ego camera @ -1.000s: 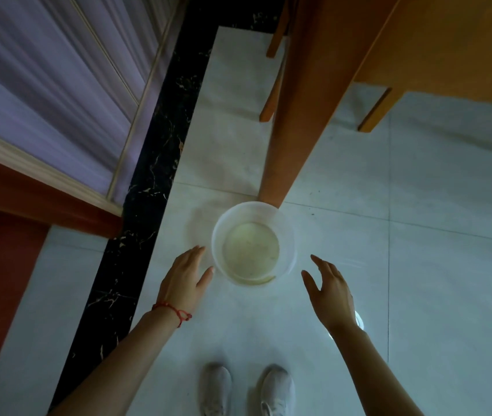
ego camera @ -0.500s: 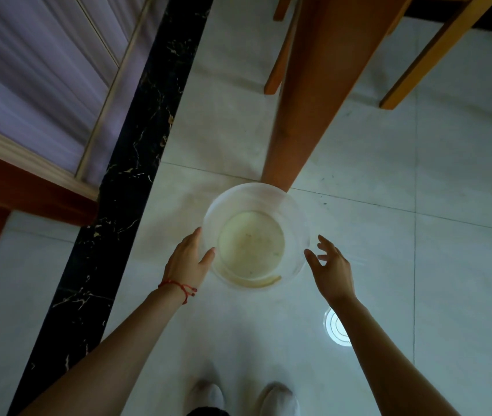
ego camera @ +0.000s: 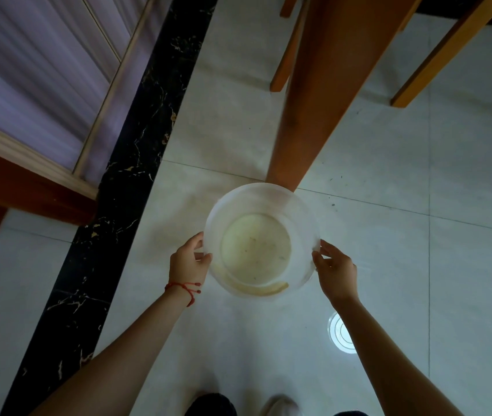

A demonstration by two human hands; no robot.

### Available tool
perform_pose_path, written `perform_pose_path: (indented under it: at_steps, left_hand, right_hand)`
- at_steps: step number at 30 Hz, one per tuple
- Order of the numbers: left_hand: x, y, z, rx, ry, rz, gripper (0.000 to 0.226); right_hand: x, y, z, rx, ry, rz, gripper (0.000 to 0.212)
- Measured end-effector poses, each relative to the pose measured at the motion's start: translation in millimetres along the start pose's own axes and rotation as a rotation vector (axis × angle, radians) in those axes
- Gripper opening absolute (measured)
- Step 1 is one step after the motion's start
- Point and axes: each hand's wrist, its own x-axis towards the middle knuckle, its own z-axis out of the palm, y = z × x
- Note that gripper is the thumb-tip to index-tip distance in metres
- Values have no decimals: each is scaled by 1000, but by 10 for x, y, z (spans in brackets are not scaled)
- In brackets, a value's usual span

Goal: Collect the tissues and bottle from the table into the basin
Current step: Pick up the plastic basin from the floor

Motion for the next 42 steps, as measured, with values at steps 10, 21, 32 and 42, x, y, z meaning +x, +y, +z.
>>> perform_pose_path:
  at_steps: [10, 21, 32, 42]
  left_hand:
    - [-483, 143, -265, -171, -6, -90, 45]
    - [-1282, 737, -1021, -299, 57, -145, 34]
    - [-2165, 1799, -2015, -381, 178, -124, 22]
    - [-2832, 2658, -2889, -453, 233, -122, 10]
  right_hand:
    - [-545, -199, -349, -22, 31, -56, 29]
    - [-1486, -947, -1044, 12, 51, -27, 28]
    - [-2453, -2084, -1801, 45, 142, -50, 29]
    - [-3193, -3080, -2418, 88, 221, -106, 26]
